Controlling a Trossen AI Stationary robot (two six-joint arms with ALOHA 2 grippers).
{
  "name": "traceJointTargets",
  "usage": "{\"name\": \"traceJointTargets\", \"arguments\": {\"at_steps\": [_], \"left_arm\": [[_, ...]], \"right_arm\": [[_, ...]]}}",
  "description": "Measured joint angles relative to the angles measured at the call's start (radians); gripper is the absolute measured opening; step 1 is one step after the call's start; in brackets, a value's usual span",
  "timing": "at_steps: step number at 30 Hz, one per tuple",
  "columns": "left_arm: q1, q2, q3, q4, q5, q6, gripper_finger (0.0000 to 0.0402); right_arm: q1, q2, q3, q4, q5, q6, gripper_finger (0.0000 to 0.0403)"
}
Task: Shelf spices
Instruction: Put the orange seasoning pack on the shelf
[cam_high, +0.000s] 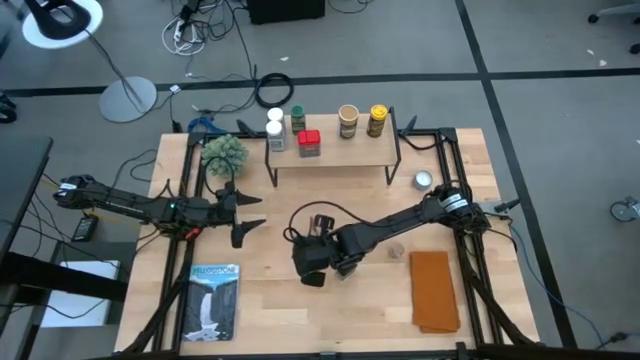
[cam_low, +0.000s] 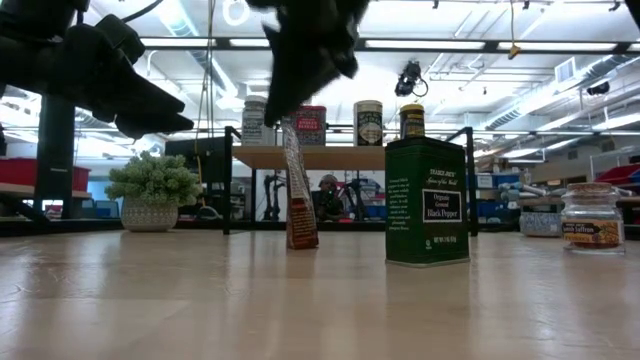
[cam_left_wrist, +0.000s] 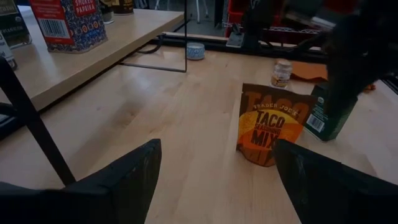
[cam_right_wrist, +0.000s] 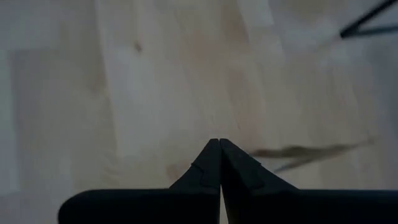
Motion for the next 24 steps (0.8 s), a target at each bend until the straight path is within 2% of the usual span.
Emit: {"name": "traceJointTargets", "arguments": {"at_steps": [6, 10, 12, 16, 21, 24], "left_arm": [[0.000, 0.000, 0.000, -0.001, 0.000, 0.000, 0.0317], [0.000, 0.000, 0.000, 0.000, 0.000, 0.000, 0.0317], [0.000, 0.000, 0.000, 0.000, 0.000, 0.000, 0.0317], [0.000, 0.000, 0.000, 0.000, 0.000, 0.000, 0.0317], [0.000, 0.000, 0.000, 0.001, 0.000, 0.000, 0.0317], [0.000, 0.000, 0.000, 0.001, 0.000, 0.000, 0.0317]], "right_arm": [[-0.005, 0.000, -0.013, -0.126, 0.009, 0.094, 0.0000], [0.009, 0.000, -0.013, -0.209, 0.100, 0.156, 0.0000], [0.009, 0.000, -0.013, -0.188, 0.062, 0.148, 0.0000], [0.010, 0.000, -0.013, -0.073, -0.095, 0.075, 0.0000], [0.007, 0.000, -0.013, 0.081, -0.043, 0.002, 0.0000], [-0.006, 0.000, -0.013, 0.082, 0.000, 0.004, 0.0000]]}}
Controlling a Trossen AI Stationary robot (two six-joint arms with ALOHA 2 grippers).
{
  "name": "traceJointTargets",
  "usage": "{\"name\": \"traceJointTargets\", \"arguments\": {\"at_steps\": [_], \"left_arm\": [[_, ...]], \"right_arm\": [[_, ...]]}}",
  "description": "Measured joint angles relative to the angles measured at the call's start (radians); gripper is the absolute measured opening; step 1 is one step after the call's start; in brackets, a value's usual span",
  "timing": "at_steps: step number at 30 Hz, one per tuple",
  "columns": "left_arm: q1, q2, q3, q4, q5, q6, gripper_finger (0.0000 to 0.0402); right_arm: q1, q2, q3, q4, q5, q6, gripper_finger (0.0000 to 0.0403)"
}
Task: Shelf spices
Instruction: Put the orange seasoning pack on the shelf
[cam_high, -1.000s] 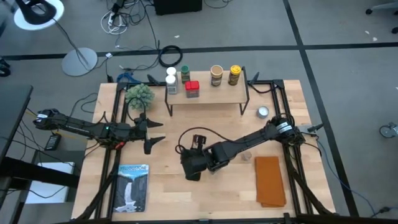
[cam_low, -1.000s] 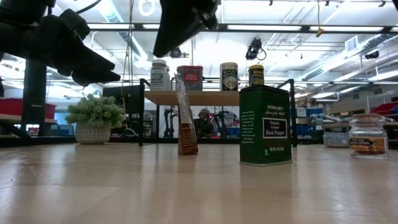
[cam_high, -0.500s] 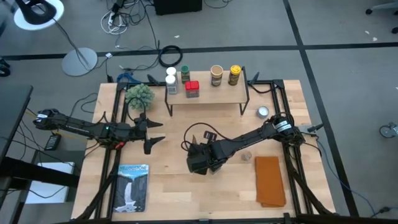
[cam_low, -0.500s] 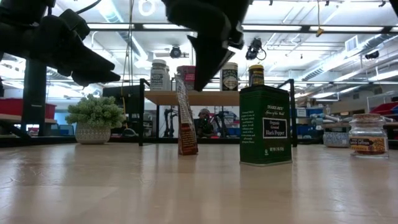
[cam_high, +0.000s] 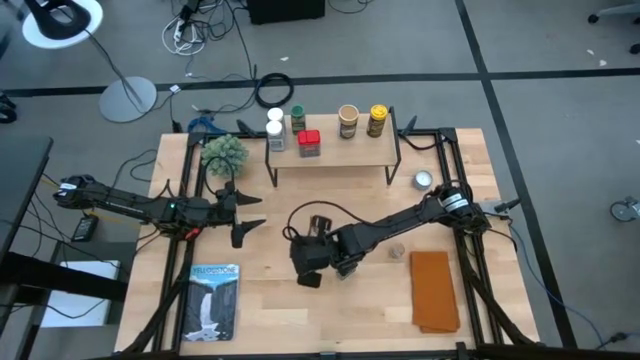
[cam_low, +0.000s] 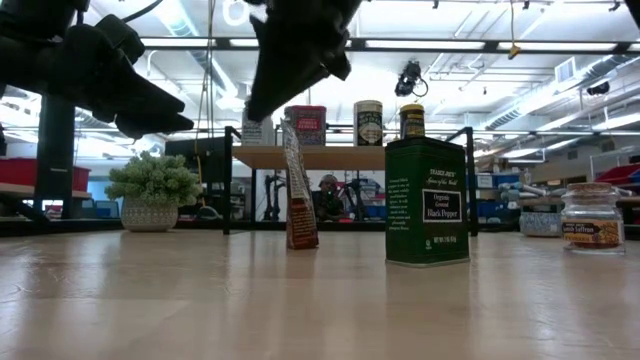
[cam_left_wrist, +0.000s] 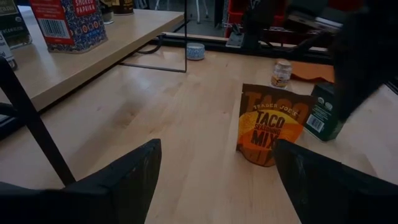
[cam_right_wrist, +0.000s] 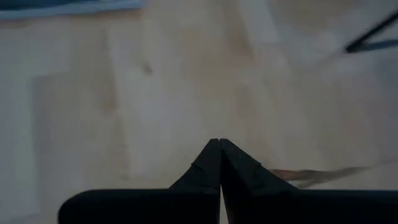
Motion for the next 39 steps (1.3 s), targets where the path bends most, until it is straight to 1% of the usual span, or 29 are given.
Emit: {"name": "traceJointTargets", "arguments": {"at_steps": [5, 12, 15, 17, 21, 24, 27, 29, 35, 37, 39], "left_arm": [[0.000, 0.000, 0.000, 0.000, 0.000, 0.000, 0.0317], [0.000, 0.000, 0.000, -0.001, 0.000, 0.000, 0.0317], [0.000, 0.000, 0.000, -0.001, 0.000, 0.000, 0.0317], [0.000, 0.000, 0.000, -0.001, 0.000, 0.000, 0.0317], [0.000, 0.000, 0.000, -0.001, 0.000, 0.000, 0.0317], [0.000, 0.000, 0.000, -0.001, 0.000, 0.000, 0.0317], [0.000, 0.000, 0.000, -0.001, 0.000, 0.000, 0.0317], [0.000, 0.000, 0.000, 0.000, 0.000, 0.000, 0.0317], [0.000, 0.000, 0.000, 0.000, 0.000, 0.000, 0.0317], [0.000, 0.000, 0.000, 0.000, 0.000, 0.000, 0.0317], [0.000, 0.000, 0.000, 0.000, 0.000, 0.000, 0.0317]], "right_arm": [[-0.021, 0.000, 0.000, -0.094, 0.020, 0.053, 0.0000], [-0.021, 0.000, 0.000, -0.258, 0.002, 0.127, 0.0000], [-0.020, 0.000, 0.000, -0.288, 0.033, 0.140, 0.0000], [-0.018, 0.000, 0.000, -0.283, 0.046, 0.141, 0.0000], [-0.017, 0.000, 0.000, -0.225, -0.018, 0.120, 0.0000], [-0.016, 0.000, 0.000, -0.129, -0.050, 0.053, 0.0000], [-0.016, 0.000, 0.000, -0.020, -0.047, 0.010, 0.0000], [-0.020, 0.000, 0.000, 0.022, -0.014, -0.011, 0.0000], [-0.060, 0.000, 0.000, 0.024, 0.074, -0.019, 0.0000], [-0.070, 0.000, 0.000, 0.015, 0.076, -0.018, 0.0000], [-0.079, 0.000, 0.000, -0.022, 0.052, 0.002, 0.0000]]}}
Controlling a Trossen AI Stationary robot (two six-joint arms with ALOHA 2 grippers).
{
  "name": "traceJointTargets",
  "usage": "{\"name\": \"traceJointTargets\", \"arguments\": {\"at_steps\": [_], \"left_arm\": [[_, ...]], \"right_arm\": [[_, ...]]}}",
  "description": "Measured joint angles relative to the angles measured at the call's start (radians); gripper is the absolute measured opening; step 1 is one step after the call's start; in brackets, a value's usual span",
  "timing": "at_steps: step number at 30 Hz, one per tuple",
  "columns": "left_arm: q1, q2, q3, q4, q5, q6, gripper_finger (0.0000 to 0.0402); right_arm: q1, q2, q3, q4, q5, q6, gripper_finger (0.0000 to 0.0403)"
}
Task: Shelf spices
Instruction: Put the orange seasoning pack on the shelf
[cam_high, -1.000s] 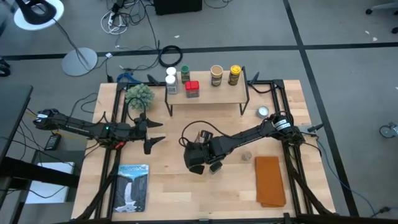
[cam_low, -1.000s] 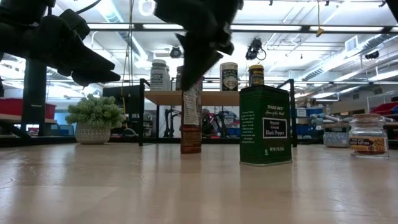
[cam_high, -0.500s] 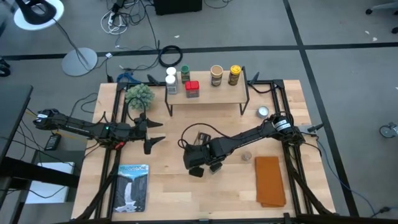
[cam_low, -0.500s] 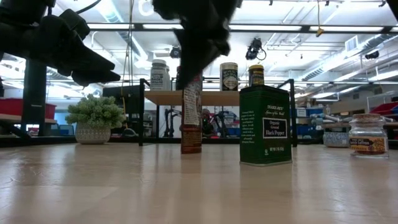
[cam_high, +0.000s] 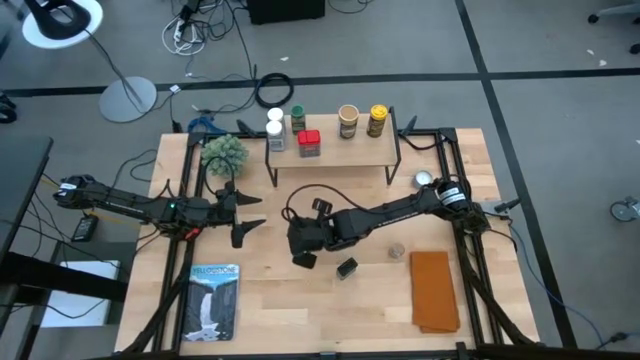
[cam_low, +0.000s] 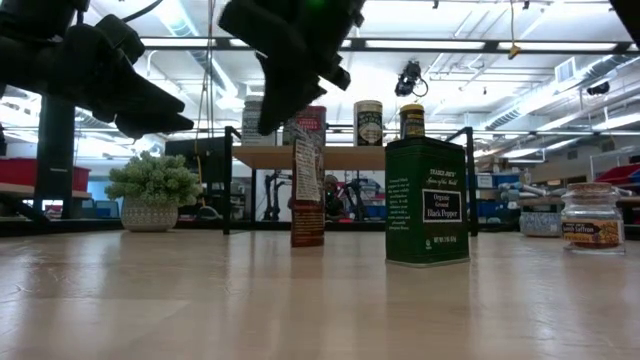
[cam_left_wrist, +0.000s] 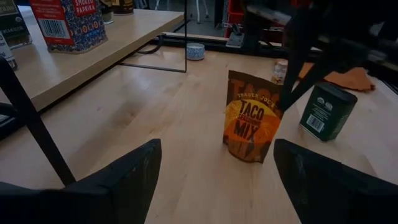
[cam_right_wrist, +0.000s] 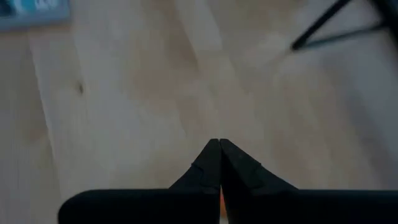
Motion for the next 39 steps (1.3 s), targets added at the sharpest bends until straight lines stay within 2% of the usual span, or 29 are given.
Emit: {"name": "traceJointTargets", "arguments": {"at_steps": [6, 13, 15, 19, 22, 29, 32, 35, 39], "left_arm": [[0.000, 0.000, 0.000, 0.000, 0.000, 0.000, 0.0317], [0.000, 0.000, 0.000, 0.000, 0.000, 0.000, 0.0317], [0.000, 0.000, 0.000, 0.000, 0.000, 0.000, 0.0317], [0.000, 0.000, 0.000, 0.000, 0.000, 0.000, 0.0317], [0.000, 0.000, 0.000, 0.000, 0.000, 0.000, 0.0317], [0.000, 0.000, 0.000, -0.001, 0.000, 0.000, 0.0317], [0.000, 0.000, 0.000, -0.005, 0.000, 0.000, 0.0317], [0.000, 0.000, 0.000, -0.005, 0.000, 0.000, 0.0317], [0.000, 0.000, 0.000, -0.004, 0.000, 0.000, 0.0317]], "right_arm": [[-0.004, 0.000, 0.000, -0.189, -0.079, 0.073, 0.0000], [0.038, 0.000, 0.000, -0.325, -0.102, 0.104, 0.0000], [0.046, 0.000, 0.000, -0.370, -0.070, 0.129, 0.0000], [0.054, 0.000, 0.000, -0.461, 0.091, 0.187, 0.0000], [0.056, 0.000, 0.000, -0.500, 0.163, 0.219, 0.0000], [0.069, 0.000, 0.000, -0.584, 0.142, 0.252, 0.0000], [0.100, -0.017, 0.000, -0.682, 0.166, 0.319, 0.0000], [0.145, -0.070, 0.000, -0.800, 0.210, 0.438, 0.0000], [0.211, -0.198, -0.064, -0.764, 0.248, 0.507, 0.0000]]}}
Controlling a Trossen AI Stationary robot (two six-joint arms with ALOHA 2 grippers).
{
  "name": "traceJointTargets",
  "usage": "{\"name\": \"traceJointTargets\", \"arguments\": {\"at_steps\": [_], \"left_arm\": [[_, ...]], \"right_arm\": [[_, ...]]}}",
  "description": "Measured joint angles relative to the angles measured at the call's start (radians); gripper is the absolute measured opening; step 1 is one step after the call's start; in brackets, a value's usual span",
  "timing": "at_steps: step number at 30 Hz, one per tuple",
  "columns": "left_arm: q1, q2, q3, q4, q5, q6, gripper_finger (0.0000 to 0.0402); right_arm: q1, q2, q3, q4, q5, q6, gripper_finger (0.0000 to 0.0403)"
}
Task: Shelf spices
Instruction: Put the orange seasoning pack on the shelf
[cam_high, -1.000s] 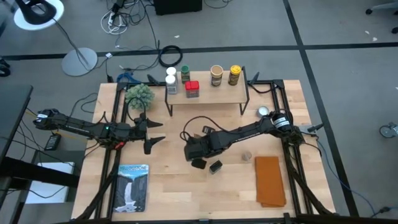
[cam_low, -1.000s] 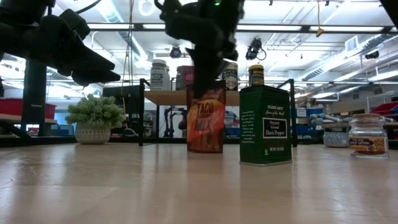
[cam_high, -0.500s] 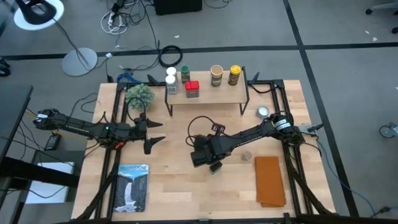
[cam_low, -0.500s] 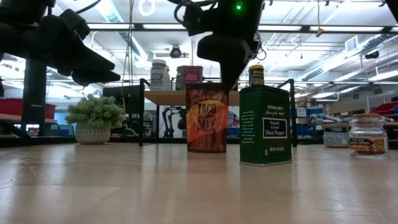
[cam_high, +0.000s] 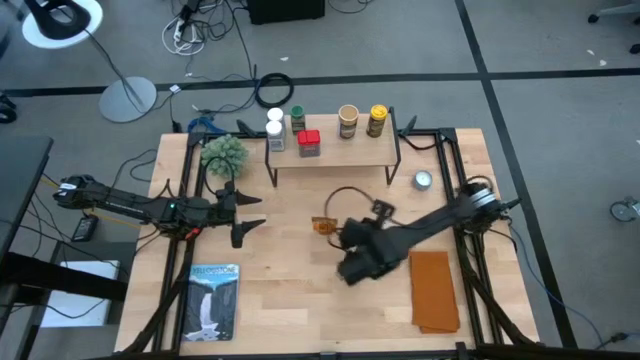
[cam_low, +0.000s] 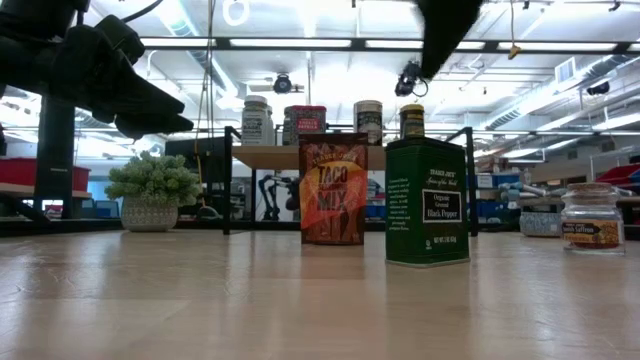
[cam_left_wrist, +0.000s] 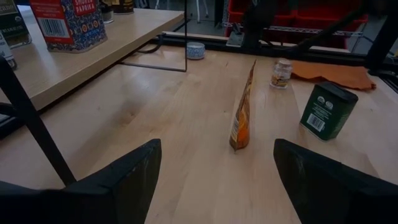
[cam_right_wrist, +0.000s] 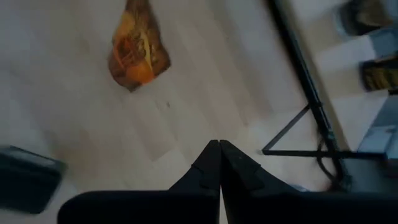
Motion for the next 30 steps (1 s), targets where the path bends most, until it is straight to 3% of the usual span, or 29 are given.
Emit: {"name": "traceJointTargets", "arguments": {"at_steps": [3, 7, 10, 14, 21, 27, 30], "left_arm": [[0.000, 0.000, 0.000, 0.001, 0.000, 0.000, 0.0317], [0.000, 0.000, 0.000, 0.004, 0.000, 0.000, 0.0317], [0.000, 0.000, 0.000, 0.007, 0.000, 0.000, 0.0317], [0.000, 0.000, 0.000, 0.008, 0.000, 0.000, 0.0317], [0.000, 0.000, 0.000, 0.009, 0.000, 0.000, 0.0317], [0.000, 0.000, 0.000, 0.006, 0.000, 0.000, 0.0317], [0.000, 0.000, 0.000, 0.005, -0.002, 0.000, 0.0317]], "right_arm": [[0.052, -0.121, -0.100, -0.008, 0.033, 0.135, 0.0000], [0.108, -0.276, -0.302, 0.112, 0.034, 0.246, 0.0000], [0.139, -0.382, -0.486, 0.320, 0.029, 0.235, 0.0000], [0.143, -0.505, -0.748, 0.734, -0.009, 0.098, 0.0000], [-0.060, -0.702, -1.074, 1.425, -0.339, -0.286, 0.0000], [-0.293, -0.715, -1.089, 1.446, -0.562, -0.411, 0.0010], [-0.338, -0.683, -1.040, 1.464, -0.590, -0.514, 0.0021]]}}
